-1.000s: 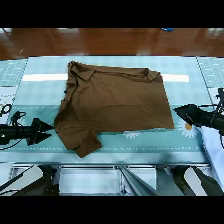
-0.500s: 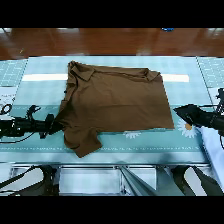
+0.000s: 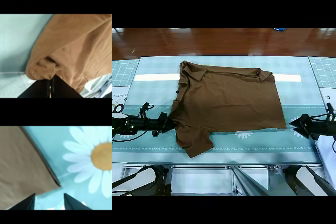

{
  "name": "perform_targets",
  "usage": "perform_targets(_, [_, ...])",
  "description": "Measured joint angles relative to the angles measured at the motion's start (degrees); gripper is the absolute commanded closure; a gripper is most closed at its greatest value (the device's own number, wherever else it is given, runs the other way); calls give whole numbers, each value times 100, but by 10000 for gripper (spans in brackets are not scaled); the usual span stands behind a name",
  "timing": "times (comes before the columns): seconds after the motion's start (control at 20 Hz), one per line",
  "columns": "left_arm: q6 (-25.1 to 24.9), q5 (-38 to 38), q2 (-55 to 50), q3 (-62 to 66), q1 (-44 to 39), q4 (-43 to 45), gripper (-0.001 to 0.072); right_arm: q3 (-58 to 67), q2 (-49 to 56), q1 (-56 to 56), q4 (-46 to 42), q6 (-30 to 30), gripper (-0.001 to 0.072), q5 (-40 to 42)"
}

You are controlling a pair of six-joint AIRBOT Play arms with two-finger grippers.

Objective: Fold the shirts.

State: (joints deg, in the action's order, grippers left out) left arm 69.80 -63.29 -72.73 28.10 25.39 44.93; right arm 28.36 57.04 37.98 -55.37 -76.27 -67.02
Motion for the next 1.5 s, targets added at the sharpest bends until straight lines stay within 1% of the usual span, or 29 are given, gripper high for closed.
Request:
perform_targets(0.2, [-13,-2,0,0,-4,-11,692,0,649,-229,136,37,304,111])
perform_targets(0.4, [-13,-4,0,0,-4,-15,692,20,1248,-581,1023,337,307,415])
perform_targets(0.45, [-13,-4,0,0,-4,-15,692,50,1370,-697,1246,428,432,553])
perform_targets(0.5, [-13,-7,0,0,-4,-15,692,103,1478,-813,1370,498,684,719])
perform_targets(0.65, [-20,-15,0,28,-4,-9,692,389,1663,-1180,1622,807,687,879])
perform_targets(0.8, [-81,20,122,291,-4,81,692,1010,1652,-1381,1740,1003,687,481])
perform_targets(0.95, [-144,-315,520,979,-4,-490,692,2098,1338,-1458,1681,953,687,87])
perform_targets(1.15, [-173,-308,1207,2669,-31,-1364,692,4131,796,-1493,1464,765,687,-140])
perform_targets(1.35, [-96,-48,1738,4601,-39,-1670,693,6275,306,-1502,942,457,687,-120])
perform_targets(1.5, [-52,140,2149,5777,-37,-1740,693,7307,-52,-1499,702,313,687,-118])
